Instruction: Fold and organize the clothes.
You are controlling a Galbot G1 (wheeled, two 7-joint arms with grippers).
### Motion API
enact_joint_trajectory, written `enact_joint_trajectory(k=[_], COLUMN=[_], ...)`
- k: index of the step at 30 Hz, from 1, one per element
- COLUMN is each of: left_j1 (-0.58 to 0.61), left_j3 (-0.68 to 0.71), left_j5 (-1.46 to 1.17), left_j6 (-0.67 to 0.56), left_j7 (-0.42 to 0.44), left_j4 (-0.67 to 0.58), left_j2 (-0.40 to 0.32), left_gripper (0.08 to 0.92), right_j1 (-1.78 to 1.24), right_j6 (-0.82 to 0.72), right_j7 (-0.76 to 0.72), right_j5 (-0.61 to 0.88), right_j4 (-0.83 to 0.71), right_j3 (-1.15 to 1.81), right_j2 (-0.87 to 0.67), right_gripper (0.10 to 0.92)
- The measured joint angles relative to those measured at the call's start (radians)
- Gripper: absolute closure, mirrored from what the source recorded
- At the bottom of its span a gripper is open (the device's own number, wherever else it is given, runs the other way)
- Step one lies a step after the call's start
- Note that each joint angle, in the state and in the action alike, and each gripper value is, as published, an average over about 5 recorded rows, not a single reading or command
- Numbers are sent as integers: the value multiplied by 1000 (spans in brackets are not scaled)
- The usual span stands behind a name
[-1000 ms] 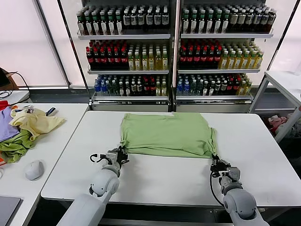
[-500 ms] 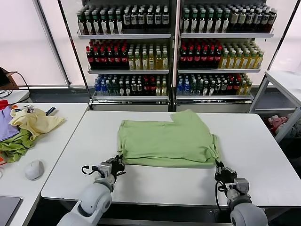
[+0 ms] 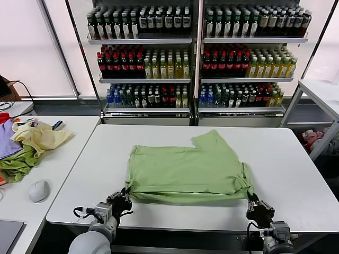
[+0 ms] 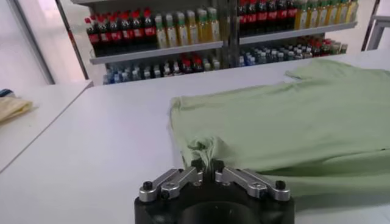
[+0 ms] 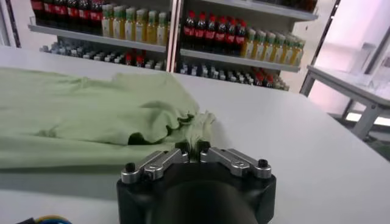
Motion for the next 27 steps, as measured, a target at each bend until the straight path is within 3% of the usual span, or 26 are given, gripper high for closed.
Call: enact_joint_trajectory(k=[8, 15, 20, 27], left_j1=[8, -58, -155, -334], left_j3=[-19, -2, 26, 86], left_j5=[-4, -16, -37, -79], left_j6=[1, -9, -14, -20], left_j7=[3, 0, -3, -7], left_j4=[-16, 24, 93, 223], left_j2=[25, 34, 30, 9], left_gripper=[479, 280, 188, 177], right_j1=[38, 178, 331, 561], right_j6=[0, -32, -67, -104], right_j7=[12, 38, 60, 82], right_j5=[18, 54, 89, 131], right_j4=[5, -55, -152, -325], right_j3=[4, -46, -112, -218], right_j2=[-21, -44, -54, -53], right_gripper=[419, 232, 204, 203])
